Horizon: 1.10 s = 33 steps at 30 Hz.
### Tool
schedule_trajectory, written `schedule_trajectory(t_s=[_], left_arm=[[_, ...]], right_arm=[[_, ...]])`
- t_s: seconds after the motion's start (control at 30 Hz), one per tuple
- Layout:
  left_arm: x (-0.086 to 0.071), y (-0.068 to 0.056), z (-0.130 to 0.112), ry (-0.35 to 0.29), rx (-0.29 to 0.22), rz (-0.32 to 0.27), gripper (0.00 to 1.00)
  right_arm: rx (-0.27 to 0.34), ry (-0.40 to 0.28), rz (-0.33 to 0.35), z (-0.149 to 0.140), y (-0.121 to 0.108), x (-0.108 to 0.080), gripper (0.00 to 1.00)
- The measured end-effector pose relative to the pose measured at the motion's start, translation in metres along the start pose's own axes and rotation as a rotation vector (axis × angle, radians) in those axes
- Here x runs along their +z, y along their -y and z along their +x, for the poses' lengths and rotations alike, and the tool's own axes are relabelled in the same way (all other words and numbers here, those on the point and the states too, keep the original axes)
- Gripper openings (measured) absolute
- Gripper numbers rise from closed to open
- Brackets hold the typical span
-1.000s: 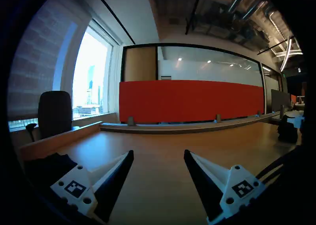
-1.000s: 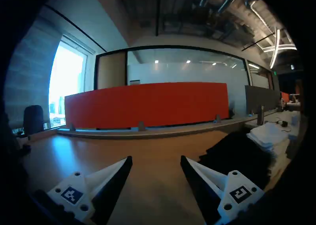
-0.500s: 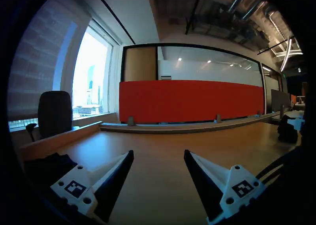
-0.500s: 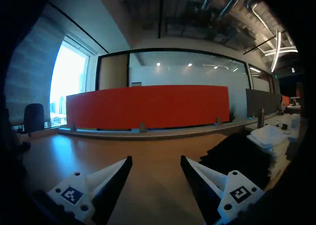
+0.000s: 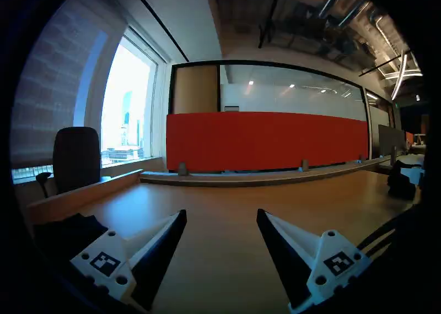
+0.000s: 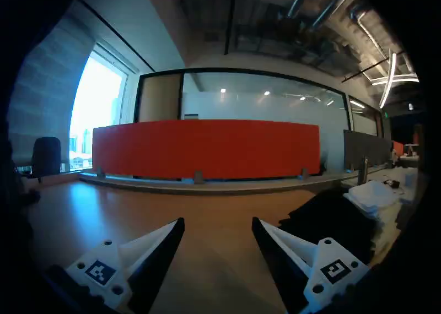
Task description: Fold towel
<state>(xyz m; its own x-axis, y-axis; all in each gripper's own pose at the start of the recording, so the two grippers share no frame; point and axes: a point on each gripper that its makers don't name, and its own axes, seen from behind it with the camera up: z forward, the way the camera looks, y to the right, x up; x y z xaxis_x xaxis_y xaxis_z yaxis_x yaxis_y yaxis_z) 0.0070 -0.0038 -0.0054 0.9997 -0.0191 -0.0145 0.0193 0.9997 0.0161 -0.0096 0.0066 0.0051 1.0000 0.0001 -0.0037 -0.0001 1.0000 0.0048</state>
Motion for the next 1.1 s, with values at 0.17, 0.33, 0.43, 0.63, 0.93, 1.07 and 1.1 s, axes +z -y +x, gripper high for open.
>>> schedule_trajectory(t_s=[0.17, 0.33, 0.43, 0.63, 0.93, 1.07, 1.1], left_arm=[[0.0, 0.0002, -0.0001, 0.0, 0.0, 0.0, 0.94], [0.0002, 0.0002, 0.0001, 0.0, 0.0, 0.0, 0.94], [0.0003, 0.0005, 0.0001, 0.0, 0.0, 0.0, 0.94], [0.0006, 0.0004, -0.0001, 0.0, 0.0, 0.0, 0.94], [0.0003, 0.0005, -0.0009, 0.0, 0.0, 0.0, 0.94], [0.0004, 0.0005, -0.0017, -0.001, 0.0, 0.0, 0.94], [0.0004, 0.0005, -0.0019, -0.001, 0.0, 0.0, 0.94]], right_arm=[[0.0, 0.001, 0.0, 0.0008, -0.0003, 0.0003, 0.95], [0.001, 0.002, 0.0, 0.0012, -0.0004, 0.0004, 1.0], [0.0, 0.002, 0.0, 0.0014, -0.0004, 0.0003, 1.0], [0.0, 0.002, 0.0, 0.0021, -0.0004, 0.0001, 1.0], [0.0, 0.002, 0.0, 0.0024, 0.0005, 0.0001, 1.0], [0.0, 0.002, 0.0, 0.0025, 0.0004, 0.0, 1.0], [0.0, 0.002, 0.0, 0.0025, 0.0005, 0.0, 1.0]])
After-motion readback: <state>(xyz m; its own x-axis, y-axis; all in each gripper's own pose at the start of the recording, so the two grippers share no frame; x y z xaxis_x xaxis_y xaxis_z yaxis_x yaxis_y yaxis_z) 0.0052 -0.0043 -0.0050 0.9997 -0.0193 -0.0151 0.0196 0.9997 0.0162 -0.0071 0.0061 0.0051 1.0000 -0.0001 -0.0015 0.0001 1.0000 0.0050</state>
